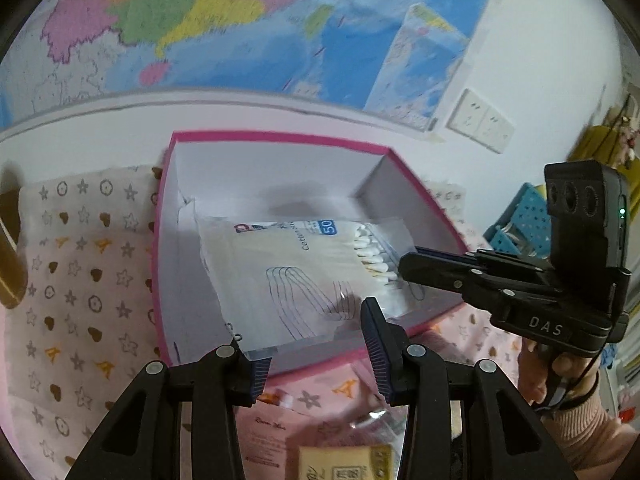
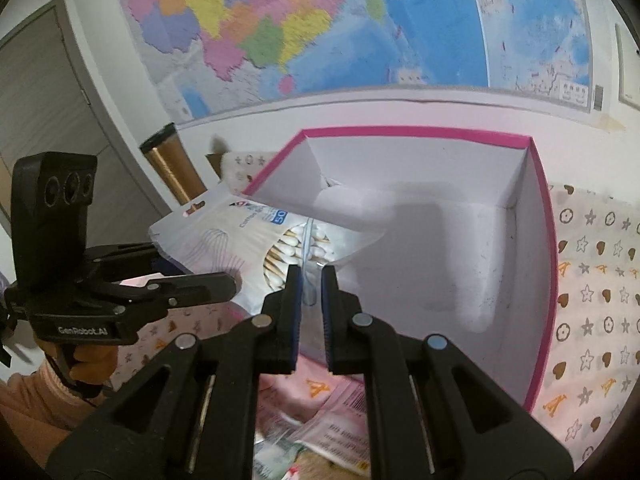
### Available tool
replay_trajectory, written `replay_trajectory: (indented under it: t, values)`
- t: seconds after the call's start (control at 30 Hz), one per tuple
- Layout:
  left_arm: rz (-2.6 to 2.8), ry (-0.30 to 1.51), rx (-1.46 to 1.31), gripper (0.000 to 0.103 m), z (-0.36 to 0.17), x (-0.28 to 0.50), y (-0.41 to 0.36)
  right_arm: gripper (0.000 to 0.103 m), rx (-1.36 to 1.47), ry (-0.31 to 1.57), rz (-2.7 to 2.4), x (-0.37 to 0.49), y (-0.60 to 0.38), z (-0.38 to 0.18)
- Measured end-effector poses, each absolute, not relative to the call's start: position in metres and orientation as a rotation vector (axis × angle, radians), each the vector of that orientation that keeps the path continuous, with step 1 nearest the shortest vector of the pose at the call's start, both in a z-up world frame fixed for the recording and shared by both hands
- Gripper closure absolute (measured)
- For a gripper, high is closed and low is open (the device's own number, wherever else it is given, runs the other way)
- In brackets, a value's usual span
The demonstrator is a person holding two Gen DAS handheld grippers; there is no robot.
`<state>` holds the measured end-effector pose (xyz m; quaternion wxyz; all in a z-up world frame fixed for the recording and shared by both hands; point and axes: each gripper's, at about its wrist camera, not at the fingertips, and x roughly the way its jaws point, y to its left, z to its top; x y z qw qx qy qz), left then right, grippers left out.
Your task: Organize soft objects
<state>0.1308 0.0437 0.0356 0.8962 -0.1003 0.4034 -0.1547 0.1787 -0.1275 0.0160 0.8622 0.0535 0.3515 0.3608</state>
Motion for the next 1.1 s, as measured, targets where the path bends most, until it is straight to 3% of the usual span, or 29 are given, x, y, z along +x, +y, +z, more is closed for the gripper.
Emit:
replay_trajectory:
  t: [0.2, 0.33, 0.5, 0.77, 0.93, 1.1]
  values:
    - [-0.264, 0.875, -0.192, 0.061, 0.022, 0.144, 0.049, 0.092, 0.108, 0.794, 0.725, 0.200, -0.121, -0.002]
    - [-0.212, 0.895, -0.166, 0.061, 0.014, 0.149, 0.050, 0.084, 0.092, 0.871, 0.713, 0.216, -0.111, -0.015]
    - [-0.170, 0.887, -0.149, 0.061, 0.011, 0.145, 0.053, 0.084, 0.043, 0.931, 0.702, 0.225, -0.098, -0.028]
    - [-0.177, 0.813, -0.163, 0.056, 0.026, 0.122, 0.060, 0.082, 0.097, 0.864, 0.718, 0.201, -0.123, -0.013]
    - [-0.272, 0.736, -0.157, 0.049, 0.042, 0.093, 0.050, 0.064, 0.136, 0.795, 0.741, 0.168, -0.152, 0.009]
    - [-0.414, 0.776, -0.162, 0.048, 0.037, 0.078, 0.022, 0.058, 0.167, 0.797, 0.712, 0.142, -0.186, 0.013]
